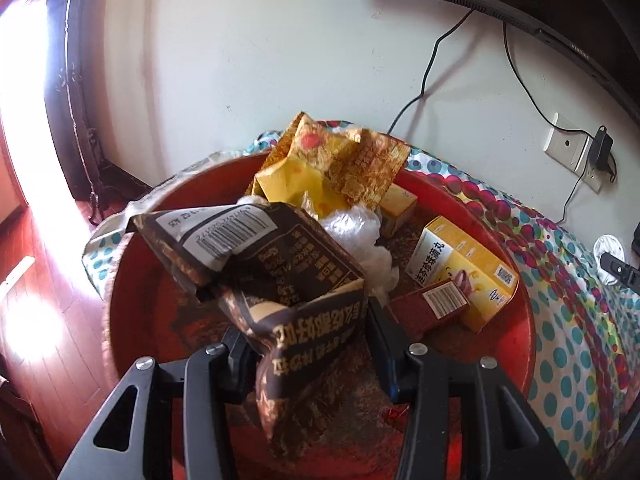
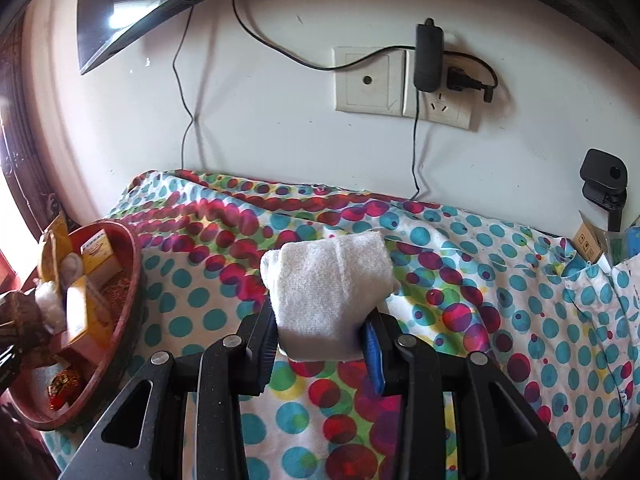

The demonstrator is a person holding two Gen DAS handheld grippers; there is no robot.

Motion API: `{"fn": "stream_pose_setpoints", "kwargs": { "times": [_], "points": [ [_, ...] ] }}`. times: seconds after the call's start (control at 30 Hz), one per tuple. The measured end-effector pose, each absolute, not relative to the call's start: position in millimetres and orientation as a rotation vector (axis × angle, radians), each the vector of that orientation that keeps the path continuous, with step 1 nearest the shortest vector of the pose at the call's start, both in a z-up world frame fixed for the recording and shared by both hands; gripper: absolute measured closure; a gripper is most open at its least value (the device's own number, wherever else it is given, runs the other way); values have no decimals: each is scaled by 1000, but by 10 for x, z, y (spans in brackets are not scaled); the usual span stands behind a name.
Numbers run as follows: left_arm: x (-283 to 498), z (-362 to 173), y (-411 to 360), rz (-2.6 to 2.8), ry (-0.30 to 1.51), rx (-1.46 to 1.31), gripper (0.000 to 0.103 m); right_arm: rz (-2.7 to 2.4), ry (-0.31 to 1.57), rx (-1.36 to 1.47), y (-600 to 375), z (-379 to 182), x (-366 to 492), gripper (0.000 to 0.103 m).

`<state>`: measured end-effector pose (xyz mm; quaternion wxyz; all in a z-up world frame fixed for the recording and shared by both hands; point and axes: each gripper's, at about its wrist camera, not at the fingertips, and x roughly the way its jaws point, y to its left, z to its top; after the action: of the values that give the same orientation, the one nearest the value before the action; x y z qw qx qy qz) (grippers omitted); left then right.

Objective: Organize objects
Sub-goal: 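Release the brown bag into the tray with left gripper while right gripper carries the towel over the tray, then lower the white towel into the tray and open the right gripper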

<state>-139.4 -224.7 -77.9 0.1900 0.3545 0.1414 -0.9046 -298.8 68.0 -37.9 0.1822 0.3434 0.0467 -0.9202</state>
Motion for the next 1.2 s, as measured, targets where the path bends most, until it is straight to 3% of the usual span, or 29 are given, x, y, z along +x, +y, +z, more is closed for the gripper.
{"fn": "stream_pose_setpoints", "kwargs": {
  "times": [0.13, 0.6, 1.2],
  "points": [
    [-1277, -820, -2316, -2516, 437, 1001, 17, -2561, 202, 929, 391, -269, -2757, 69],
    [-323, -468, -2300, -2503, 364, 888, 15, -2426, 324, 880, -694, -117, -2176, 69],
    [-204, -426, -2362, -2502, 305, 897, 15, -2289, 458, 920, -1773, -443, -1693, 68]
  ]
}}
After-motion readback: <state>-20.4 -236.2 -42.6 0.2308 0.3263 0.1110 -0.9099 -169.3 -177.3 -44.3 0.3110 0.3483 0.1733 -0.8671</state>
